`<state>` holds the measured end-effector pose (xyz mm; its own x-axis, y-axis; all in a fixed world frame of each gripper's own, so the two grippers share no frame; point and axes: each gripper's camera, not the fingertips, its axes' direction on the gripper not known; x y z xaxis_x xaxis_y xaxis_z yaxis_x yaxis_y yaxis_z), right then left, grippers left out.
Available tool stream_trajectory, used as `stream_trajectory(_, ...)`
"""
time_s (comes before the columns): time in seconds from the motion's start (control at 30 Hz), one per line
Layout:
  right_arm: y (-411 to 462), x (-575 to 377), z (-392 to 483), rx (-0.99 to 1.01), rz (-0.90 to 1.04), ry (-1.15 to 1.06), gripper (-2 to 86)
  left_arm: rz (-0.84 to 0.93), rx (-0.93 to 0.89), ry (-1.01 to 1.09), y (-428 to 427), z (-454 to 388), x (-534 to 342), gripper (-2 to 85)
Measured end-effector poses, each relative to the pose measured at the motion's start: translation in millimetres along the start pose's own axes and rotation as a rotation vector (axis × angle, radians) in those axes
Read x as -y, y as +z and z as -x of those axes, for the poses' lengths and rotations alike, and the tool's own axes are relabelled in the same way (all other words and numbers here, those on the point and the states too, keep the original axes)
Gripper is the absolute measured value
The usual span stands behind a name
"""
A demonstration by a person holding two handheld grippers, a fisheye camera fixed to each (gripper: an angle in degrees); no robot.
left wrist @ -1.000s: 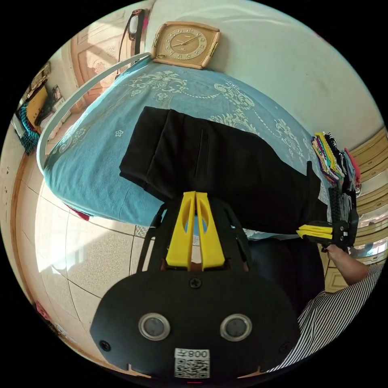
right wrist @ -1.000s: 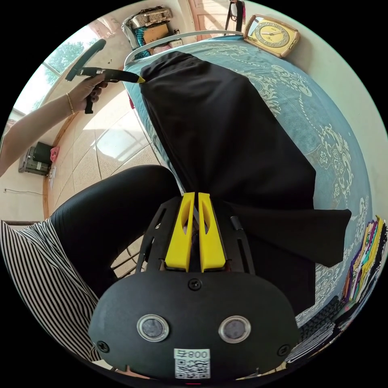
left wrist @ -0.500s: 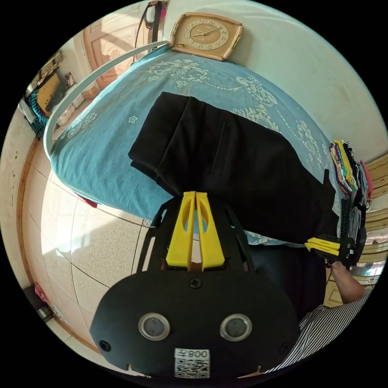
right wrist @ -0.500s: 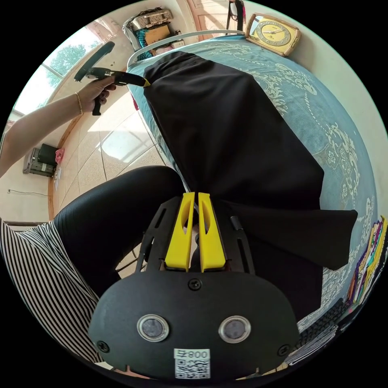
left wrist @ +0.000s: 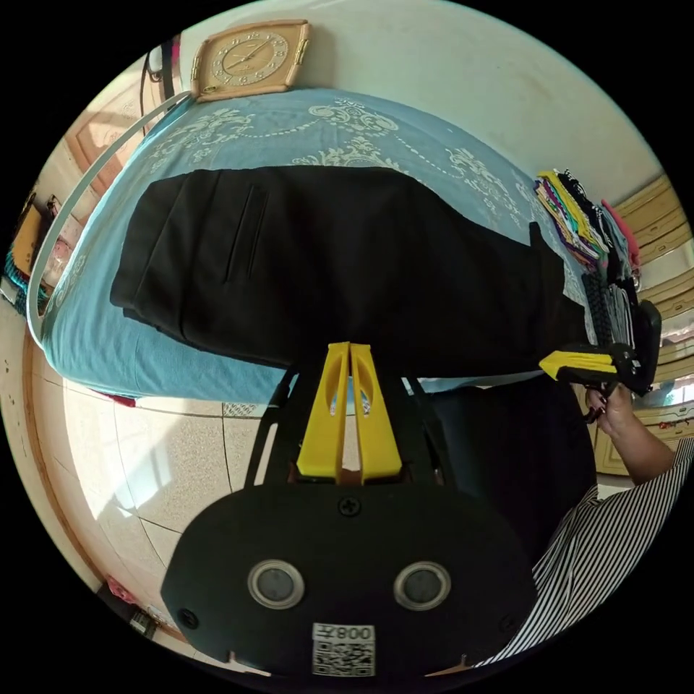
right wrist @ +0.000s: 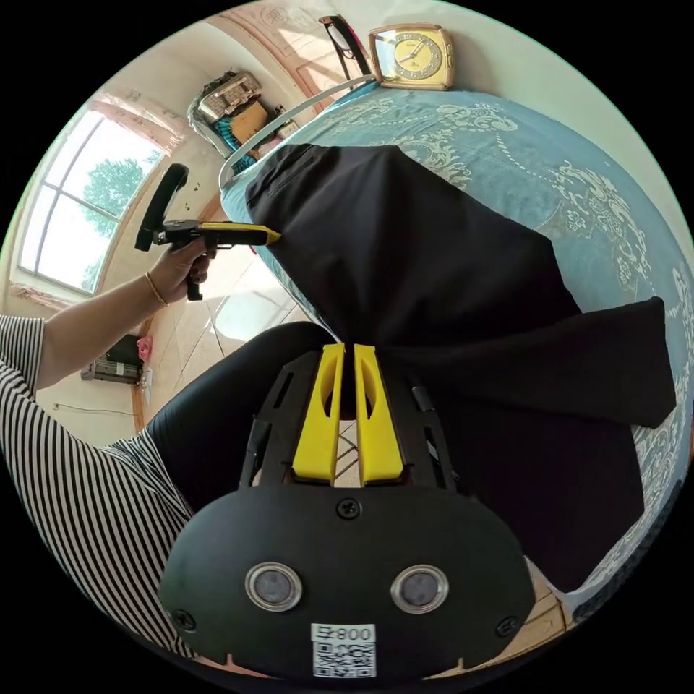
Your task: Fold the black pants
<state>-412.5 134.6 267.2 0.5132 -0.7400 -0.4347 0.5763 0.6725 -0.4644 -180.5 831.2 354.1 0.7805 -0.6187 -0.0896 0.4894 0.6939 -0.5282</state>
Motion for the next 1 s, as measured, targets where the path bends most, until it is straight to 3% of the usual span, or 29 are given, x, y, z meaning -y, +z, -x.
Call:
stream_trajectory(0.17, -14, -19, -50, 0.073, -0.088, 0.116, 0.4, -0.057, -0.015, 0.012, -19, -37, 23, 0.2)
stream_trajectory(0.3, -15, -31, -104, 0.033, -0.106, 0.254, 0.5, -0.138, -0.162, 0.166, -37, -107, 51, 0.6)
stream_trajectory(0.53, -70, -39, -226, -0.056, -0.216, 0.484, 5.2, -0.028, -0.397, 0.407, -8, -238, 127, 5.1)
stream_trajectory(0.77, -95, -17, -317, -0.179, -0.215, 0.614, 7.9, 0.059, -0.304, 0.508, 6, -319, 186, 6.6)
stream_trajectory(1.0, -70, 1, -389, -0.25, -0.083, 0.695, 8.8, 0.132, -0.313, 0.497, 7, -368, 222, 6.2)
